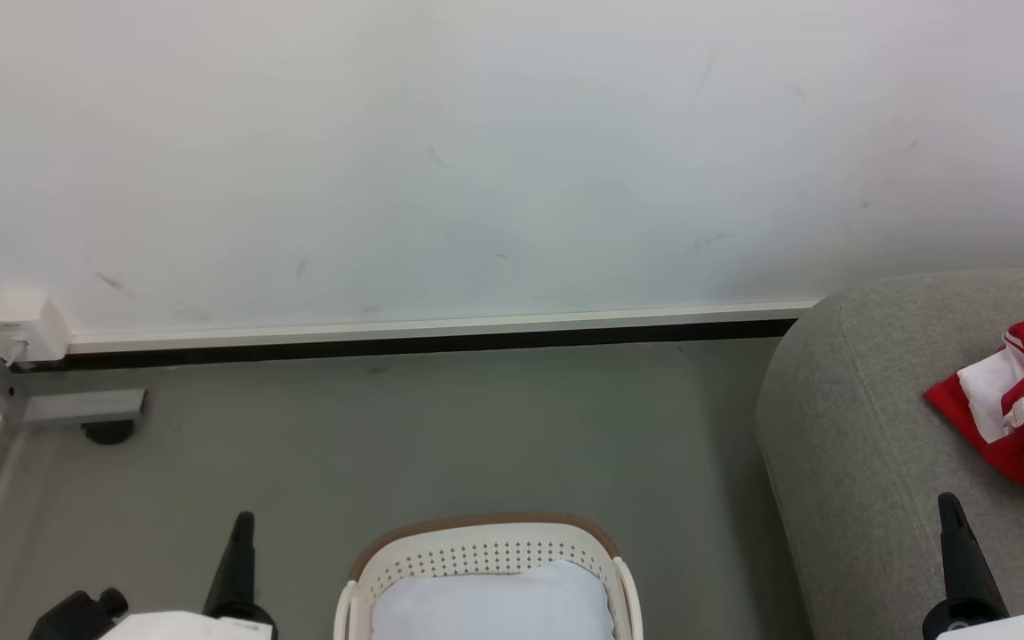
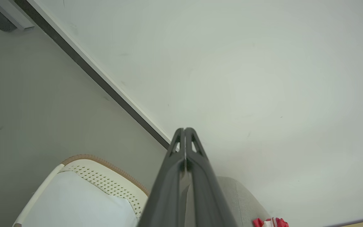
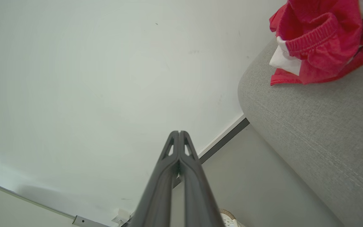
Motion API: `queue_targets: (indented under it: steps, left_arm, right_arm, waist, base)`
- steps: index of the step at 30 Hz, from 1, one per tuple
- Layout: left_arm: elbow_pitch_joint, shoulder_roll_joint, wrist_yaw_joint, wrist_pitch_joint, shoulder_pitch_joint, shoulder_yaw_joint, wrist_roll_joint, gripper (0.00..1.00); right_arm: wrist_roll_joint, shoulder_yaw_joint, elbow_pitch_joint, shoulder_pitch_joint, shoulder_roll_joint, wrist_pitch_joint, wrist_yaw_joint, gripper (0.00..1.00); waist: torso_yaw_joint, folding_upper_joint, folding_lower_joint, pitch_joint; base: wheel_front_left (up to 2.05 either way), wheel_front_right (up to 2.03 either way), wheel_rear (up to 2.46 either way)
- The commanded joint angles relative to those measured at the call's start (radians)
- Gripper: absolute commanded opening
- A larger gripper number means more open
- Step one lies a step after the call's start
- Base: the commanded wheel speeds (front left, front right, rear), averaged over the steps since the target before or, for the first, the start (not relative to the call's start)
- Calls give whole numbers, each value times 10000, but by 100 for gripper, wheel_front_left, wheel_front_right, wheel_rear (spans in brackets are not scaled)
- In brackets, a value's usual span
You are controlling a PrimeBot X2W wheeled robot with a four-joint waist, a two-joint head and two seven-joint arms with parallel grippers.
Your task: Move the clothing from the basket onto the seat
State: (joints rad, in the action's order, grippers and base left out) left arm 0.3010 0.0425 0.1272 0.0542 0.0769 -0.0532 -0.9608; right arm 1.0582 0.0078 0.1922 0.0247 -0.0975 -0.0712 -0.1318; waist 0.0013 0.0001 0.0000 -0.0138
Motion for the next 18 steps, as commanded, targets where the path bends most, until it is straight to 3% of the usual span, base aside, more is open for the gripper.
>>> queue_targets:
  steps: [1, 18]
  left_arm:
    - [-152, 71, 26, -79, 222, -53, -314, 0]
    - [-281, 84, 35, -560, 272, -231, -2145, 0]
  right_arm:
    - [280, -85, -56, 287, -27, 56, 8, 0]
    - [1892, -359, 113, 456, 71, 531, 11, 0]
  waist:
    - [0, -1, 0, 3]
    - [-3, -1, 0, 42]
  base:
    - [0, 0, 0]
    - [0, 0, 0]
